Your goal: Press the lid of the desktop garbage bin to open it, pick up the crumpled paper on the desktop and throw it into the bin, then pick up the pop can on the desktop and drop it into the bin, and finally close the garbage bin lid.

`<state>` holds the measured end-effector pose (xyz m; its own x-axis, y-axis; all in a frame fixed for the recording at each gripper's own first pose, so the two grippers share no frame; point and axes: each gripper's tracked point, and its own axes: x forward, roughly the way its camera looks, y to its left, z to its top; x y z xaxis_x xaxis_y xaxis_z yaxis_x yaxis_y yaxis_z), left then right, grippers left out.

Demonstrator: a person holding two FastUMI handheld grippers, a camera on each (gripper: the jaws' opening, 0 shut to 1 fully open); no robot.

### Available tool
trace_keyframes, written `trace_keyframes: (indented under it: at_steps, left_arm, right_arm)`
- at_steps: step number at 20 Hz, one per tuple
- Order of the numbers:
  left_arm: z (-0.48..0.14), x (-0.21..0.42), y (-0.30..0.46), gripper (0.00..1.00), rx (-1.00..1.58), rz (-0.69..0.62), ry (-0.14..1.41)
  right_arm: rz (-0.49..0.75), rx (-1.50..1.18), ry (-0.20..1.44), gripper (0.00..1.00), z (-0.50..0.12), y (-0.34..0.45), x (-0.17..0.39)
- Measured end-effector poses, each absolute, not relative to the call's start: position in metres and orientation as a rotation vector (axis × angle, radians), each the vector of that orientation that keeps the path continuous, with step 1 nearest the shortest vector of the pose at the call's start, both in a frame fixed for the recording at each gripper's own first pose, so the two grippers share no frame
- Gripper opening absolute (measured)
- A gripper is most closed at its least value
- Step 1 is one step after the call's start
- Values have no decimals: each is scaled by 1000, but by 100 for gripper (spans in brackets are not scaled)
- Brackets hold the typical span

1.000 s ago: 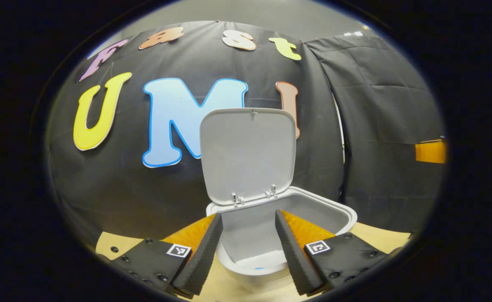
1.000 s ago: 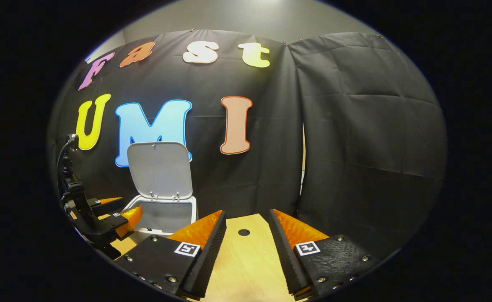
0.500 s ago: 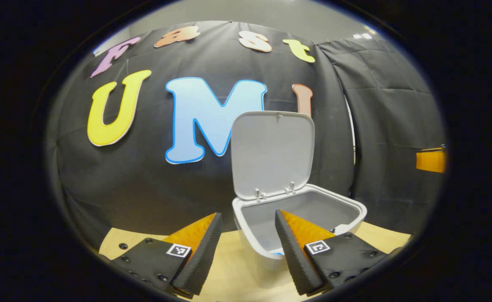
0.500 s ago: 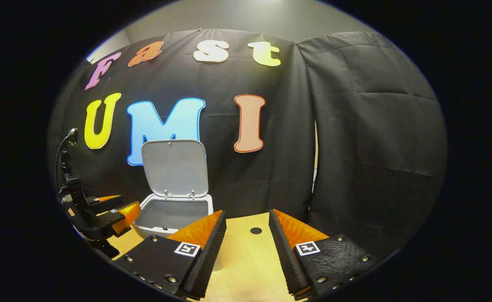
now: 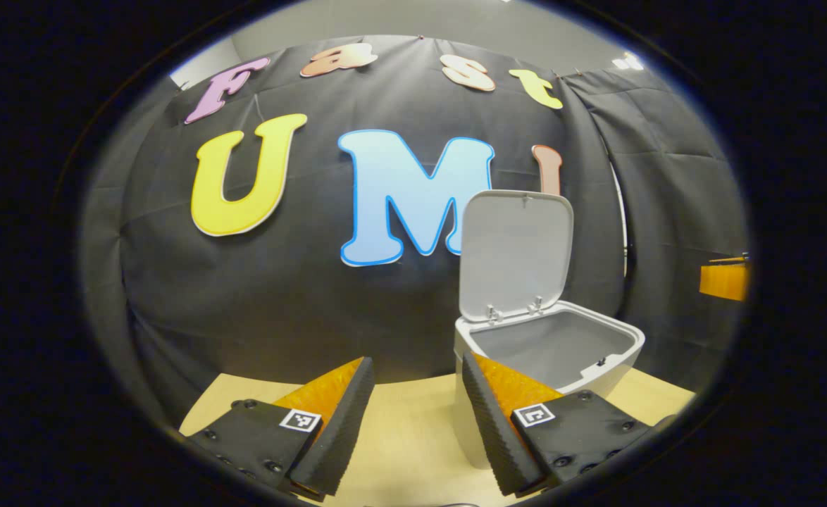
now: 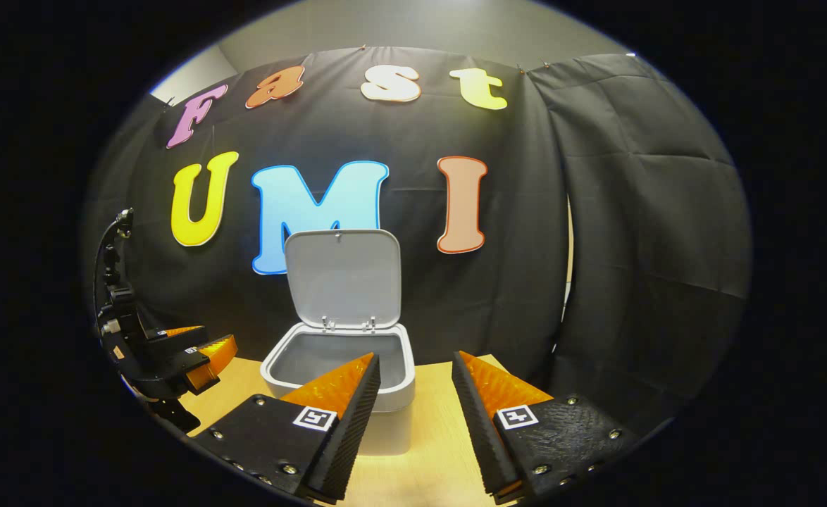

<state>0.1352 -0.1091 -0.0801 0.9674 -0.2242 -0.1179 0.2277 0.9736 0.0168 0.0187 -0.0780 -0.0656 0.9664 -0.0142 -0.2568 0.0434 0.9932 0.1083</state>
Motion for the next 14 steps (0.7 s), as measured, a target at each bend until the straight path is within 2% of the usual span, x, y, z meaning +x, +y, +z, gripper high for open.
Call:
trace_keyframes:
  at_steps: [1, 2, 14]
  left_arm:
    - [-80, 133, -101, 85, 31, -218, 117]
    - [-80, 131, -93, 88, 31, -206, 117]
    - [-80, 110, -8, 88, 40, -81, 127]
  right_arm:
    - [-19, 114, 259, 68, -66, -73, 19]
    - [-9, 116, 261, 68, -65, -68, 20]
    - [132, 117, 302, 68, -84, 7, 23]
